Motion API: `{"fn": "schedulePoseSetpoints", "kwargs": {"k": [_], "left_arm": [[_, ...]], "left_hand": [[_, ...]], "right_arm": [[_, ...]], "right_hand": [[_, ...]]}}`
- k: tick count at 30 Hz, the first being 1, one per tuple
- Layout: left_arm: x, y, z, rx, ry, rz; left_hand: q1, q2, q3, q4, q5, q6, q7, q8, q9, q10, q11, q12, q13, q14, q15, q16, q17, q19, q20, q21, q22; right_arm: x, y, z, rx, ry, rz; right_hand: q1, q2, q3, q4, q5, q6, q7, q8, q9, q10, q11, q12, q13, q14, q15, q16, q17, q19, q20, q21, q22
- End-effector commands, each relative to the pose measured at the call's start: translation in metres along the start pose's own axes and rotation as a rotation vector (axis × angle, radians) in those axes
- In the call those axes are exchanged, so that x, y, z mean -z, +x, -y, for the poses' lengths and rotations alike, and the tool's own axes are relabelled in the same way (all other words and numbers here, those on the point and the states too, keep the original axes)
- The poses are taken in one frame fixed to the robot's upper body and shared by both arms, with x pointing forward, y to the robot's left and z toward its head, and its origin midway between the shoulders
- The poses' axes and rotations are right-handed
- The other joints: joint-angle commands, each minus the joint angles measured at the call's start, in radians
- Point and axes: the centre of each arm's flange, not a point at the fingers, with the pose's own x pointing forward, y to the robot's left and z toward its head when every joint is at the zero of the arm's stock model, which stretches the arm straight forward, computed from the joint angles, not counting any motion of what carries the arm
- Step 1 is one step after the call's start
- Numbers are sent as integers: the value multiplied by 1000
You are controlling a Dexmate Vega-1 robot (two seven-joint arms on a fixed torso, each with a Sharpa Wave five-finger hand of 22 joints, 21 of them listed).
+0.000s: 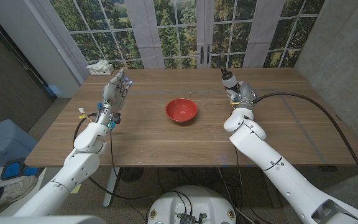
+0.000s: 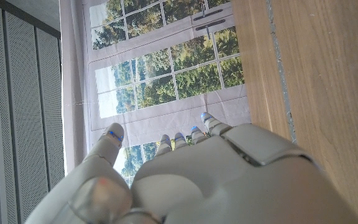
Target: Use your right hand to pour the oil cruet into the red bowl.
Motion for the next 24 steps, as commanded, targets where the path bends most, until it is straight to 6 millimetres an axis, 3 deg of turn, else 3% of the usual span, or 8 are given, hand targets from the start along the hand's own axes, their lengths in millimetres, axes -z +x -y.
{"fn": "schedulePoseSetpoints", "kwargs": {"k": [1,24], "left_arm": [[-2,0,0,2,4,0],[-3,5,2,9,12,-8]], "left_hand": [[7,16,3,-5,0,0,-5,5,3,-63,-5,2,2,-78,-95,0,3,0,-41,1,2],[5,18,1,-11,0,0,-4,5,3,-62,-5,2,2,-78,-95,1,4,0,-41,1,2]], "right_arm": [[15,-1,1,-4,133,-43],[45,-1,-4,49,394,-79]], "right_hand": [[-12,22,15,5,4,3,6,3,0,6,10,4,1,2,0,-4,3,-1,-91,-1,0],[-14,28,22,3,3,9,13,3,0,6,15,3,-3,-7,0,-13,2,-4,-91,-9,0]]}}
